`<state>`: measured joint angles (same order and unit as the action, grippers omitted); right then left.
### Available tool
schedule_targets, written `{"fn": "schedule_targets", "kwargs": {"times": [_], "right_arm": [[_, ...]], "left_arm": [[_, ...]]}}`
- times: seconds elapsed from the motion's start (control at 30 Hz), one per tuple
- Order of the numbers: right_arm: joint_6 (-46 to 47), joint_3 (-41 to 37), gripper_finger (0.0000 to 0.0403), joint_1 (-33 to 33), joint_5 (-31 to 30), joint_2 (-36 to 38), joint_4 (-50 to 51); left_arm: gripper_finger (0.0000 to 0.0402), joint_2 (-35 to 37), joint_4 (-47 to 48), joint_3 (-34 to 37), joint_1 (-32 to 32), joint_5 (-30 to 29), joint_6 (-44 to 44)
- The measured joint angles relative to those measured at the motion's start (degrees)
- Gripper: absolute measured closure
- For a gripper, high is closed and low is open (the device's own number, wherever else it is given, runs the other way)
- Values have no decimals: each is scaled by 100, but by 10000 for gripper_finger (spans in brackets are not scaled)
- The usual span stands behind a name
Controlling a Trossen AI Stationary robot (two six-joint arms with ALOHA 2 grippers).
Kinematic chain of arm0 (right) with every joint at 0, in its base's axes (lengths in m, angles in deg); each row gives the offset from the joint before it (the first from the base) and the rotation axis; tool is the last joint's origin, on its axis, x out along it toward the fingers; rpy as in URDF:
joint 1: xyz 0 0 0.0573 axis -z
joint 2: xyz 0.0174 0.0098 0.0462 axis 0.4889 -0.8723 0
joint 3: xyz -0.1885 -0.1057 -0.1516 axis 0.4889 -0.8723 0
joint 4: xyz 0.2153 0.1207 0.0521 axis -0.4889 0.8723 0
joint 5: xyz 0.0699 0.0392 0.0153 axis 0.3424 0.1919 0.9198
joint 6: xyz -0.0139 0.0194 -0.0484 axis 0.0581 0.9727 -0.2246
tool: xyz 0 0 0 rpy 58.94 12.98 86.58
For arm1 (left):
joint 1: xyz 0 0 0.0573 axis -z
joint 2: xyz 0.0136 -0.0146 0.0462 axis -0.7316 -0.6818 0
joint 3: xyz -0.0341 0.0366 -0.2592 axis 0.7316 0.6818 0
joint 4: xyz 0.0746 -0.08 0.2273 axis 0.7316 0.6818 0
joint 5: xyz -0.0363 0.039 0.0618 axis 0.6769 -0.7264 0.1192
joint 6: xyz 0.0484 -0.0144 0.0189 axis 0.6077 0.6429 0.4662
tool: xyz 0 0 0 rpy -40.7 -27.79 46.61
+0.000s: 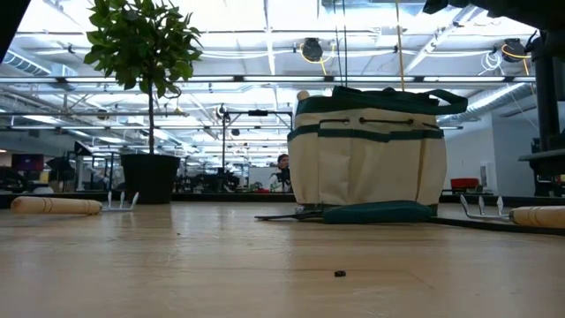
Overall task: Pick & Place Garden tools in Gardening bag
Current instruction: Put the trowel into the gardening bag
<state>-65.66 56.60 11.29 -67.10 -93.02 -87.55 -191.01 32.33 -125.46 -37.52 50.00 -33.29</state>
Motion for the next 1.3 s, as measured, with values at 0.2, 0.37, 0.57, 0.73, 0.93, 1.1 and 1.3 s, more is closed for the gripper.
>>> {"fn": "schedule_targets", "kwargs": {"times": [0.2, 0.37, 0.57, 0.73, 0.93, 1.1, 1.3], "right_arm": [[-16, -4, 343, -5, -219, -4, 212], [-172, -7, 343, -13, -1029, -1, 551], [-364, -7, 343, -15, -1994, 68, 726], [-1009, -5, 343, -17, -3180, 239, 1176], [-1690, 637, 343, -65, -4480, 379, 3326], [-1555, 1827, 343, -135, -4699, 244, 5787], [-1739, 2849, 343, -164, -5327, -101, 7942]], "left_arm": [[258, 18, 403, -4, 14, -303, 100], [228, 147, 875, -4, 168, -1314, 205], [234, 619, 2032, -4, 327, -2234, -23], [246, 1233, 3537, -4, 376, -2276, -734], [255, 1993, 4990, -4, 371, -2430, -1579], [262, 2478, 5558, -4, 372, -2728, -1992], [266, 2780, 6080, -10, 372, -2756, -2363]]}}
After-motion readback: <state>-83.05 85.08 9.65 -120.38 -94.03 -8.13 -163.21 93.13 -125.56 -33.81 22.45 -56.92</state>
